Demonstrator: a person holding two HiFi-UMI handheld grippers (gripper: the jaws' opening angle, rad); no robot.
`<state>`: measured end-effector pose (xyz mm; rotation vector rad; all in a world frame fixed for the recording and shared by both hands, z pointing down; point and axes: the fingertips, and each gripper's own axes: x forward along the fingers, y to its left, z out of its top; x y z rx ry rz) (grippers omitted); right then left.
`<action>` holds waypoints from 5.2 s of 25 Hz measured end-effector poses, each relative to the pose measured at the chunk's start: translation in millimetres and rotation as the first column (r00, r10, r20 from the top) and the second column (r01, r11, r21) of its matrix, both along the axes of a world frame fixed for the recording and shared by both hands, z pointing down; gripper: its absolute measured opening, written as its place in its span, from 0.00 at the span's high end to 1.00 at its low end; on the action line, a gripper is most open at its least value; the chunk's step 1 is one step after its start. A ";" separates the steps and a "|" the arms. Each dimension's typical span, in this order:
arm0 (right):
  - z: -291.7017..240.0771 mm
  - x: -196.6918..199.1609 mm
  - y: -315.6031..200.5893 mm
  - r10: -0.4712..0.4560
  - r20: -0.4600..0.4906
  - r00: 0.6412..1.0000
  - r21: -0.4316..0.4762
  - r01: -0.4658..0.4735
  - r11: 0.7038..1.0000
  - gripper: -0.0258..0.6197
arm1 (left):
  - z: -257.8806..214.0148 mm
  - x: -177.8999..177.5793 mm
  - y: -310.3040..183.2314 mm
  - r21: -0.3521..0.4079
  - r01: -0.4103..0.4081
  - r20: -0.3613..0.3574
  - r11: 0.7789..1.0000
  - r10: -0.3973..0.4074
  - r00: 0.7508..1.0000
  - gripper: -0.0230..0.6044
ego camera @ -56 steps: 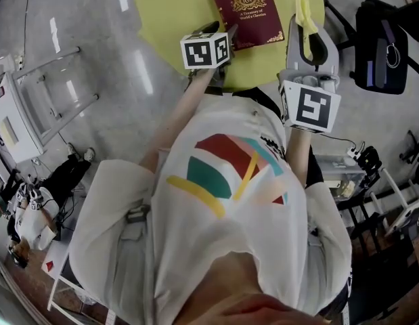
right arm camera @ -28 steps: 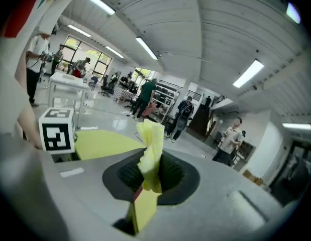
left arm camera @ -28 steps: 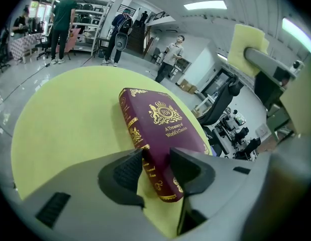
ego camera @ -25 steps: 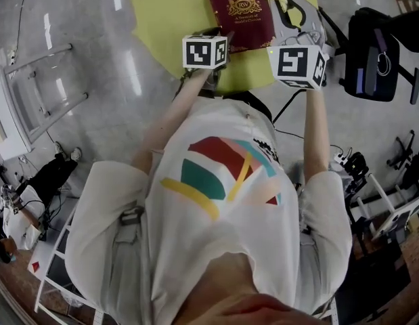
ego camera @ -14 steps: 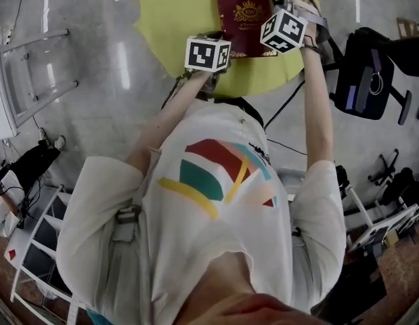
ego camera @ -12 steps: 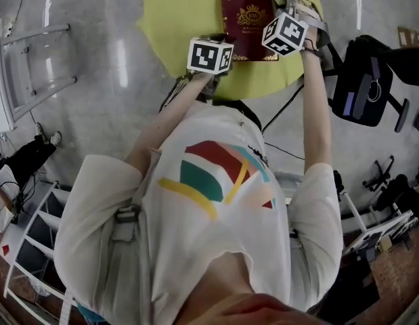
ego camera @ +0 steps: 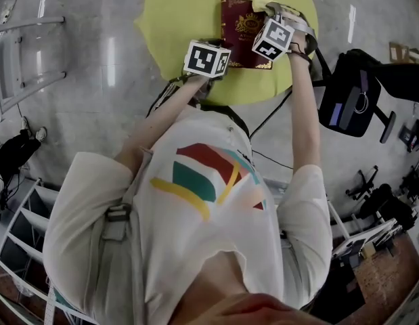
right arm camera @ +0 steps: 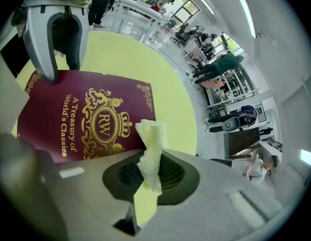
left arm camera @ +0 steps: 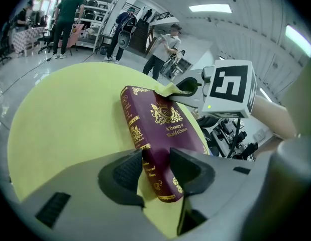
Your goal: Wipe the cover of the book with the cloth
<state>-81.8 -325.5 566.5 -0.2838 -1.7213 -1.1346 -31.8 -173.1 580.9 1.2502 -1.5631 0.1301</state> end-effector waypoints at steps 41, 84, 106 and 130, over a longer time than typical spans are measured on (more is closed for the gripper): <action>6.3 168.7 110.7 0.034 -0.236 0.971 -0.185 -0.079 0.979 0.91 | 0.0 -1.3 0.2 0.047 0.041 -0.075 0.998 -0.037 0.996 0.68; -2.8 -22.8 93.4 -0.026 -0.153 0.988 -0.131 0.006 0.991 0.91 | -16.5 -72.6 53.9 0.116 0.322 -0.051 0.940 -0.318 0.947 0.94; 3.2 143.7 194.5 0.025 -0.262 0.965 -0.239 -0.090 0.967 0.91 | -26.7 -74.7 45.1 0.153 0.327 -0.095 0.933 -0.315 0.944 0.94; -30.3 -58.2 116.2 -0.157 -0.019 0.987 -0.143 0.153 0.978 0.91 | -25.9 -111.2 101.3 0.162 0.511 -0.123 0.844 -0.496 0.859 0.94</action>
